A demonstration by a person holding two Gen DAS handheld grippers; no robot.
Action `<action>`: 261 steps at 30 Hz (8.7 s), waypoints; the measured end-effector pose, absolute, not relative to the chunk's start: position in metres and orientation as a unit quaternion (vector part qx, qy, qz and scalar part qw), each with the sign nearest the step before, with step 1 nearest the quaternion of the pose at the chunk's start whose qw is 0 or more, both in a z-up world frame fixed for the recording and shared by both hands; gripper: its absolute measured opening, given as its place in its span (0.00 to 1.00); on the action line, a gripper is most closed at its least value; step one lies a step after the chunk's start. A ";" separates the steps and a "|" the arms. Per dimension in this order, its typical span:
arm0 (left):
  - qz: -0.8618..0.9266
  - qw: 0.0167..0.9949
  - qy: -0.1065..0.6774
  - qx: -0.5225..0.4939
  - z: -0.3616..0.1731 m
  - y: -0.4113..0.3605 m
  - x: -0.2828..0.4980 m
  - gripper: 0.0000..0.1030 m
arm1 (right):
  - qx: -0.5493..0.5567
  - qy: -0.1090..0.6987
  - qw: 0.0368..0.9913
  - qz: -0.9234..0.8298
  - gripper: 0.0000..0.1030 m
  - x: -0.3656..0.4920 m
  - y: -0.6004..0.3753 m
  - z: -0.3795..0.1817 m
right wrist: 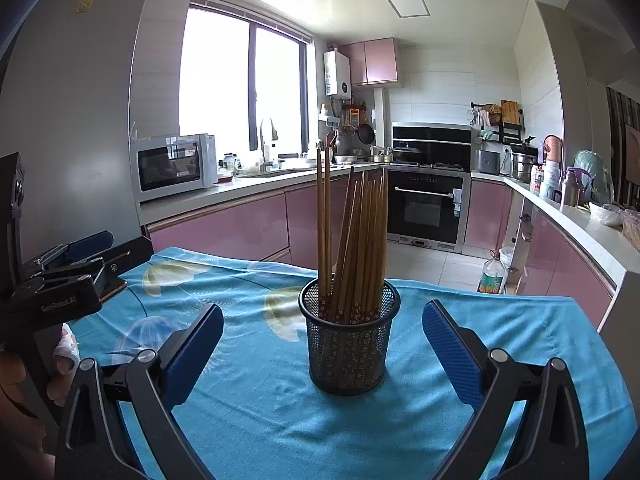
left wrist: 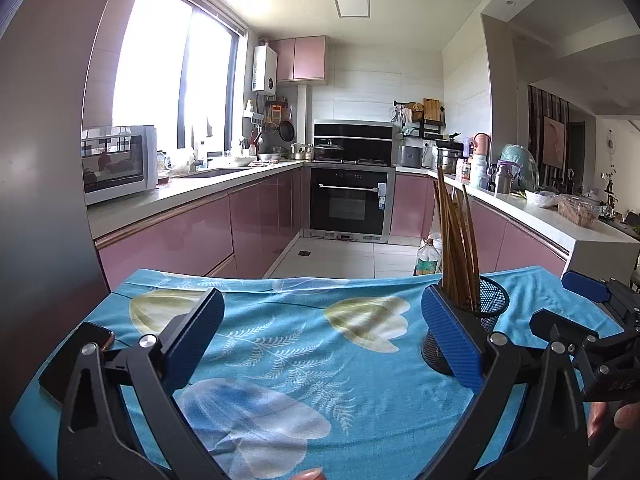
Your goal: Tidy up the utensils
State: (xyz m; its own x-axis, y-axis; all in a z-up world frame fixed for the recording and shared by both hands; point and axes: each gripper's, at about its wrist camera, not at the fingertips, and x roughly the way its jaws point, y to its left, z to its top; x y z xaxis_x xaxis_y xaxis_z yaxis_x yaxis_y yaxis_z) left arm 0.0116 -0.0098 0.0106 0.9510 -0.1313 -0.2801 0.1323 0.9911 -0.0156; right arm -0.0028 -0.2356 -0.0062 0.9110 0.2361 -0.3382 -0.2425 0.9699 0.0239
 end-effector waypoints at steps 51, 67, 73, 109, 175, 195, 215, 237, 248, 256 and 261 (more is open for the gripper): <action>-0.066 0.991 0.118 -0.002 -0.005 -0.011 0.000 0.95 | 0.014 0.120 0.989 0.084 0.94 -0.014 -0.242 -0.002; -0.067 0.990 0.123 -0.004 -0.007 -0.013 0.003 0.95 | 0.013 0.120 0.990 0.076 0.94 -0.013 -0.242 -0.002; -0.068 0.990 0.122 -0.004 -0.007 -0.014 0.002 0.95 | 0.011 0.121 0.990 0.075 0.94 -0.013 -0.242 -0.002; -0.067 0.990 0.123 -0.005 -0.008 -0.014 0.002 0.95 | 0.009 0.117 0.990 0.073 0.94 -0.017 -0.242 -0.001; -0.072 0.990 0.120 -0.007 -0.006 -0.019 -0.001 0.95 | 0.013 0.117 0.990 0.072 0.94 -0.017 -0.244 0.002; -0.073 0.990 0.121 -0.006 -0.006 -0.020 -0.002 0.95 | 0.014 0.117 0.990 0.072 0.94 -0.017 -0.244 0.002; -0.075 0.990 0.123 -0.006 -0.008 -0.022 -0.004 0.95 | 0.014 0.117 0.991 0.070 0.94 -0.018 -0.243 0.002; -0.076 0.990 0.123 -0.006 -0.008 -0.024 -0.003 0.95 | 0.015 0.117 0.991 0.070 0.94 -0.018 -0.244 0.001; -0.076 0.989 0.124 -0.006 -0.011 -0.024 -0.005 0.95 | 0.016 0.120 0.990 0.071 0.94 -0.017 -0.244 0.000; -0.070 0.990 0.123 0.000 -0.011 -0.021 -0.002 0.94 | 0.010 0.125 0.990 0.068 0.94 -0.016 -0.246 -0.002; -0.065 0.980 0.189 -0.002 -0.021 -0.015 0.020 0.95 | 0.007 0.170 0.984 0.043 0.94 -0.002 -0.264 -0.018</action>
